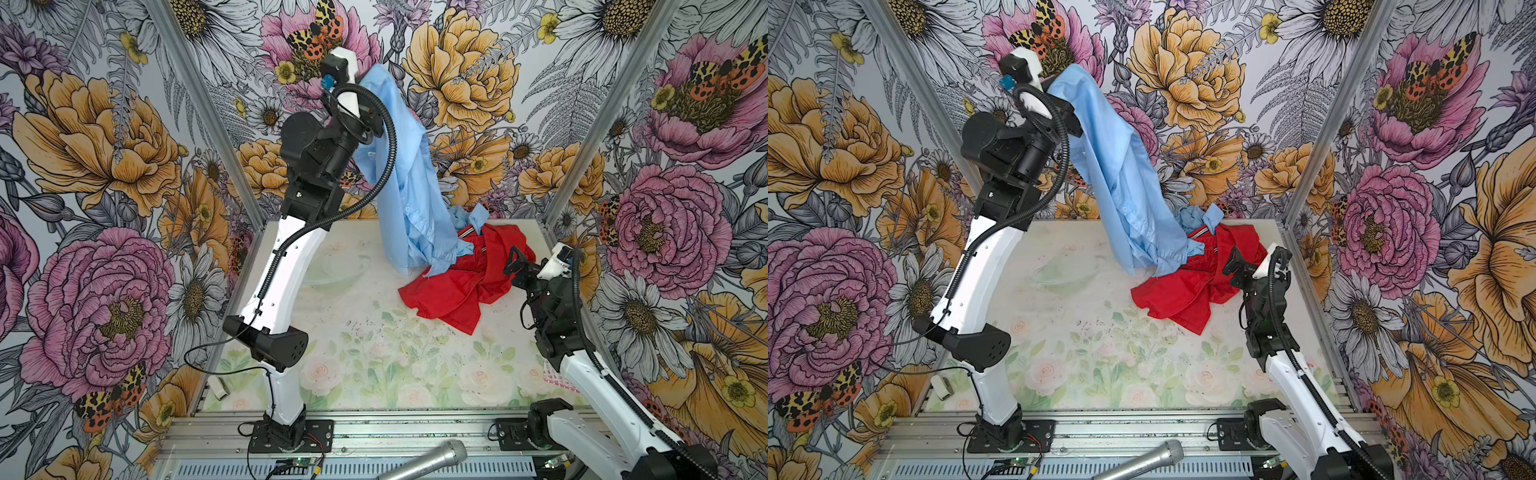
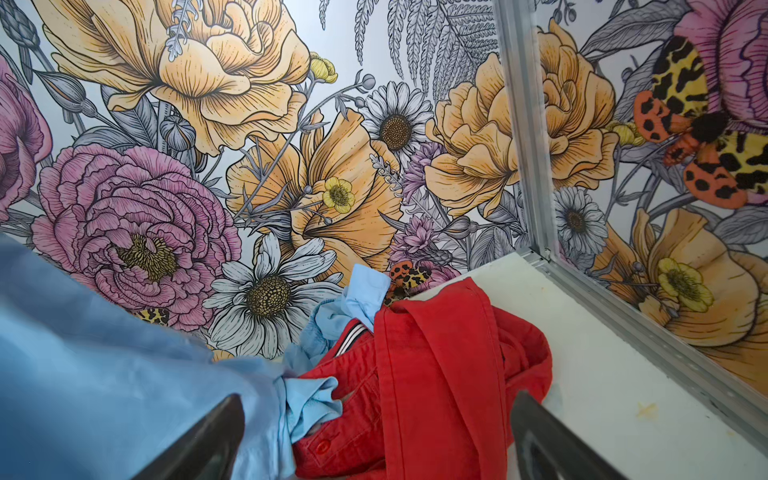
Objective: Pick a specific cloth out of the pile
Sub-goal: 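Lift the light blue shirt with the left gripper and swing it away from the pile, then release the shirt near the left arm while the right gripper moves over the red cloth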
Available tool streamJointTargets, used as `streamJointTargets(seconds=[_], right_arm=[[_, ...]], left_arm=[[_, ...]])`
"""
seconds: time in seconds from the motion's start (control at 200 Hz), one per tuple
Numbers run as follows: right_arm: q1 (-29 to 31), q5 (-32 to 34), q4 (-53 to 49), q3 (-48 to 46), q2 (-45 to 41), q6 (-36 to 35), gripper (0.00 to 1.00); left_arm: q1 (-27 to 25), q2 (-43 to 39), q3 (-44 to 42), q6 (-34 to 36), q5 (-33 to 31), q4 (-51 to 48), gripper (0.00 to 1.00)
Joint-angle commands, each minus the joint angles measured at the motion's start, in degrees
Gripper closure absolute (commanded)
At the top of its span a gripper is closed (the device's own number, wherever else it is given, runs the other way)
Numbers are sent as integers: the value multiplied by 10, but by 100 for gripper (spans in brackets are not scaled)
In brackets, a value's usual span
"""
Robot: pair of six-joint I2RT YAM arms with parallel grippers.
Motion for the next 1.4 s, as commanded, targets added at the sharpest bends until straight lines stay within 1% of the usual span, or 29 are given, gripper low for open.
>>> streamJointTargets(seconds=[0.0,0.05,0.12,0.21,0.245,0.285,0.455,0.596,0.656,0.756,0.821,0.886,0.931,0.981,1.046,1.081,1.116,1.146,1.191,1.236,1.341,1.371,1.396], right_arm=[[-2,-23,29,-5,-2,1,0],[-2,-34,32,-1,5,9,0],[-2,-56,40,3,12,15,1],[0,-68,64,-6,19,24,1],[-1,-69,72,-11,21,26,1],[0,-75,80,-13,25,26,1],[15,-111,110,-15,51,24,1],[51,-123,133,-16,75,18,1],[72,-126,143,-16,92,8,0],[106,-146,163,-23,125,1,1],[120,-156,187,-36,143,1,1],[129,-157,197,-46,155,0,1],[136,-155,196,-52,159,-9,1],[143,-150,196,-61,163,-20,1],[152,-156,198,-71,165,-36,1],[157,-160,198,-76,166,-43,2],[161,-165,194,-79,166,-46,2],[163,-170,192,-78,166,-46,2],[164,-184,191,-75,165,-43,2],[164,-193,192,-73,159,-42,2],[164,-186,189,-79,143,-45,2],[164,-182,189,-81,139,-45,2],[164,-179,190,-83,136,-45,2]], left_arm=[[52,-109,11,21,-64,123,100],[90,-139,-41,22,-86,121,100],[142,-184,-146,10,-106,142,100],[212,-232,-273,-51,-114,194,100],[230,-246,-305,-70,-109,200,100],[238,-255,-329,-70,-107,195,100],[241,-278,-411,-40,-90,188,100],[232,-292,-474,8,-79,133,100],[228,-290,-483,34,-61,67,100],[205,-282,-511,89,-57,-29,100],[194,-273,-526,102,-47,-81,100],[182,-268,-547,105,-42,-99,100],[177,-264,-557,96,-28,-110,100],[177,-260,-563,68,10,-125,100],[177,-264,-579,30,79,-139,100],[172,-273,-594,14,88,-139,100],[166,-285,-615,2,75,-136,100],[162,-299,-636,-10,52,-130,100],[162,-318,-669,-31,18,-122,91],[168,-333,-694,-47,-14,-132,88],[186,-340,-716,-66,-137,-210,88],[195,-338,-720,-72,-154,-238,88],[204,-335,-724,-80,-182,-258,88]])
